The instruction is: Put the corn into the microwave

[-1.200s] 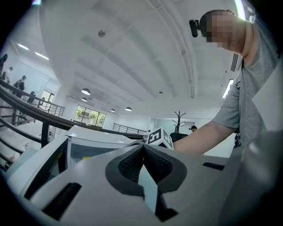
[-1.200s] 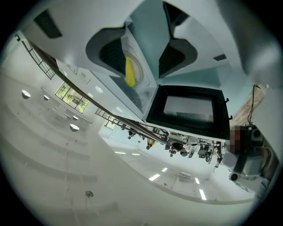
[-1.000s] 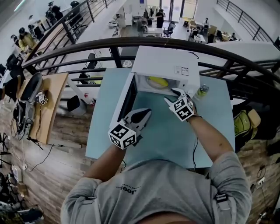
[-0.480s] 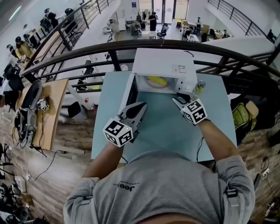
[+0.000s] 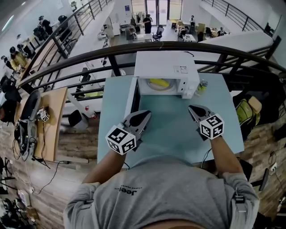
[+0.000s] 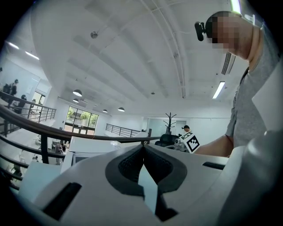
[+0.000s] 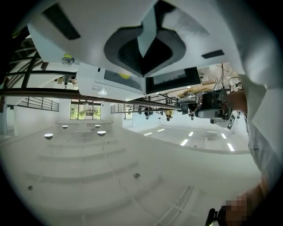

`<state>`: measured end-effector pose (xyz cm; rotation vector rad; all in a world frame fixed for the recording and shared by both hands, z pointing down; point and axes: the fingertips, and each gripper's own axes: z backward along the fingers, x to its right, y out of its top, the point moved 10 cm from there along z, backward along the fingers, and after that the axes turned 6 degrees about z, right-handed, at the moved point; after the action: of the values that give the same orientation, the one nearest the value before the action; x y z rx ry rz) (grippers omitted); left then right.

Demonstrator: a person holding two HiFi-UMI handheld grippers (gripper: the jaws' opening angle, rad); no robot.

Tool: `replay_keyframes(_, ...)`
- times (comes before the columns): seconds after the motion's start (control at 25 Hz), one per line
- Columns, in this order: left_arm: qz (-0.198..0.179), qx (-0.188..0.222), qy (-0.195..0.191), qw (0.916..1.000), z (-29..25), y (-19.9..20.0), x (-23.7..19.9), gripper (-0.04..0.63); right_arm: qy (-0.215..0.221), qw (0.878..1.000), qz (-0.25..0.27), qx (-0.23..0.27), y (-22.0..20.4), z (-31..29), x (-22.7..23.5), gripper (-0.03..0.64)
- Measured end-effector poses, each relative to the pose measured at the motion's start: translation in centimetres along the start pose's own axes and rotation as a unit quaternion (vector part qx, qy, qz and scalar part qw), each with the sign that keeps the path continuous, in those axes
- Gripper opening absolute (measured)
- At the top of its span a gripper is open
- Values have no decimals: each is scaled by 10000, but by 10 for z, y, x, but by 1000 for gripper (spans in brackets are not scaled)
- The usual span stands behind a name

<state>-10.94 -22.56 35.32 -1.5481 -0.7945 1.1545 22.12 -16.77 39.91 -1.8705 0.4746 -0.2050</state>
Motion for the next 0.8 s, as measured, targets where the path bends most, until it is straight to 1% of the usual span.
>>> replay_keyframes(0.12,-39,-1,114,9999,-2,-1,11,18,166,9998,-44,123,-2,17,-1,20)
replay_keyframes(0.24,-63,139,361,9992,-6,-2,25,18,368,9990,-99,221,-4,31,8,18)
replay_keyframes(0.36,19,278,627,9976,-12,-9,42,18,548,9975,-328,288,-11,48,21,18)
replay_keyframes(0.48,148,282,811,9962,-21,-18,56,18,679,9957,-480,402,-14,62,31,18)
replay_keyframes(0.56,191,233,840,9960,-30,-22,64,18,735,9940,-615,528,-15,71,40,18)
replay_keyframes(0.8,60,235,826,9963,-51,-19,83,18,725,9909,-831,774,-15,91,64,17)
